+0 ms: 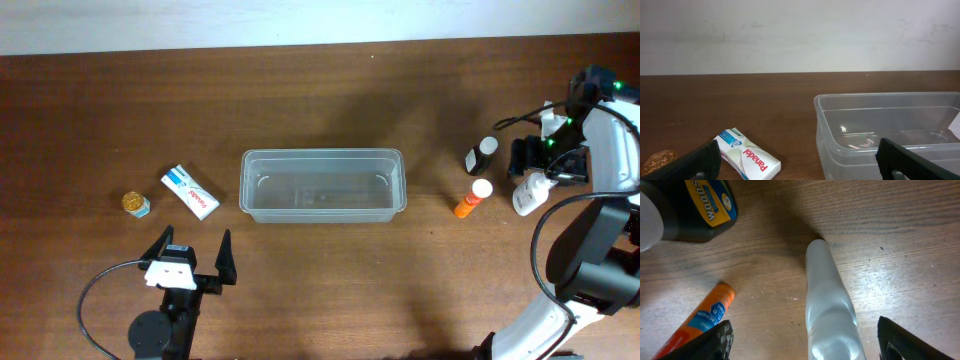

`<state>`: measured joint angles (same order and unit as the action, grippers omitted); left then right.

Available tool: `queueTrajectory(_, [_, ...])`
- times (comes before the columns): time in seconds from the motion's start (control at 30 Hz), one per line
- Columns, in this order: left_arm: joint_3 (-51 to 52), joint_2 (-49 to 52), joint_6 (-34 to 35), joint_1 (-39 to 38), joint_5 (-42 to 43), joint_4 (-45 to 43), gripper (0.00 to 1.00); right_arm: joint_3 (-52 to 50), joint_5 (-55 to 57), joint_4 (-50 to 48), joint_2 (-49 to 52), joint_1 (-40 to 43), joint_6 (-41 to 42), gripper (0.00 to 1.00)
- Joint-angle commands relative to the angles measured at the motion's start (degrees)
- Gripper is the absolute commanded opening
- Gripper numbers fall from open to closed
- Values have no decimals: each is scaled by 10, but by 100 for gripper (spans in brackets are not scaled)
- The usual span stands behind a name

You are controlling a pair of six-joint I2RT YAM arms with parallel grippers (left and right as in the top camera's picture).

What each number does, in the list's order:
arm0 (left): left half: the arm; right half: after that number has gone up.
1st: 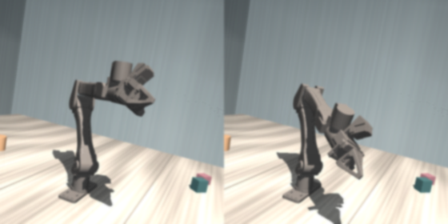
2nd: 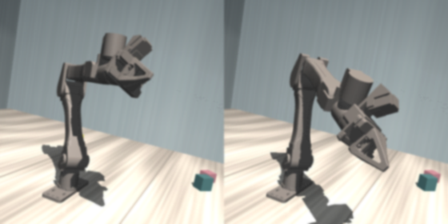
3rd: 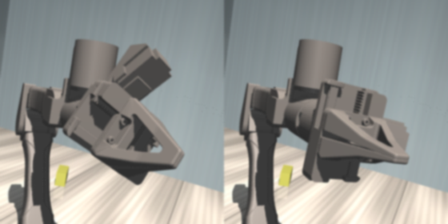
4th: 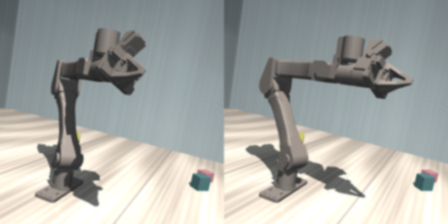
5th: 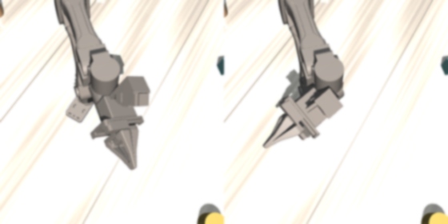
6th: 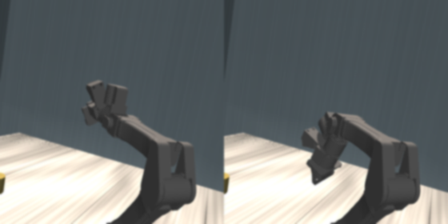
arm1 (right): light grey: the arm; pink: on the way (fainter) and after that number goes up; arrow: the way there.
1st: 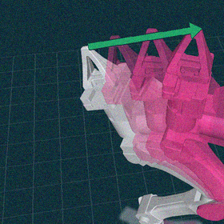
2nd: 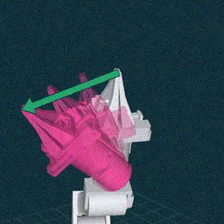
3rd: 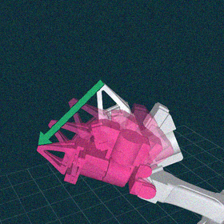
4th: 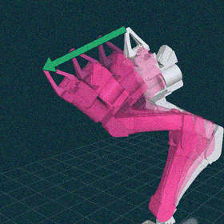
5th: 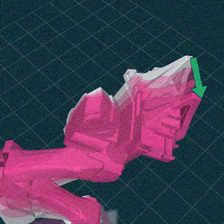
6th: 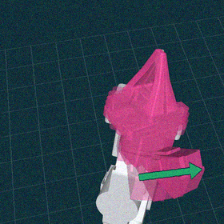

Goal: Pack container
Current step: 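Move the right gripper over the white pump bottle and grasp it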

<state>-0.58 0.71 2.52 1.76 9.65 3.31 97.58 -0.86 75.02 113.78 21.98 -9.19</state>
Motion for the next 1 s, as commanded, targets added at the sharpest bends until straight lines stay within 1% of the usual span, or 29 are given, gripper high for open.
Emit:
queueTrajectory(0.0, [1,-4,-11,3,0,4,99,-17,11,4,5,7,-3,80])
queueTrajectory(0.1, [1,-4,-11,3,0,4,99,-37,12,2,5,18,-2,77])
queueTrajectory(0.17, [1,-4,-11,3,0,4,99,-47,12,2,5,26,-2,72])
queueTrajectory(0.3, [1,-4,-11,3,0,4,99,-52,12,-1,5,36,-2,71])
queueTrajectory(0.37, [1,-4,-11,3,0,4,99,-52,12,-9,5,36,-2,61])
queueTrajectory(0.47, [1,-4,-11,3,0,4,99,-52,11,-26,5,36,-2,59])
queueTrajectory(0.63, [1,-4,-11,3,0,4,99,-52,0,-39,5,35,-2,42])
queueTrajectory(0.73, [1,-4,-11,3,0,4,99,-52,-7,-48,5,35,-2,38])
queueTrajectory(0.8, [1,-4,-11,3,0,4,99,-52,-19,-58,5,35,-2,38])
queueTrajectory(0.87, [1,-4,-11,3,0,4,100,-52,-38,-70,5,35,-3,30])
queueTrajectory(0.9, [1,-4,-11,3,0,4,99,-52,-43,-77,5,35,-2,22])
queueTrajectory(0.97, [1,-4,-11,3,0,4,99,-52,-54,-82,5,35,-2,15])
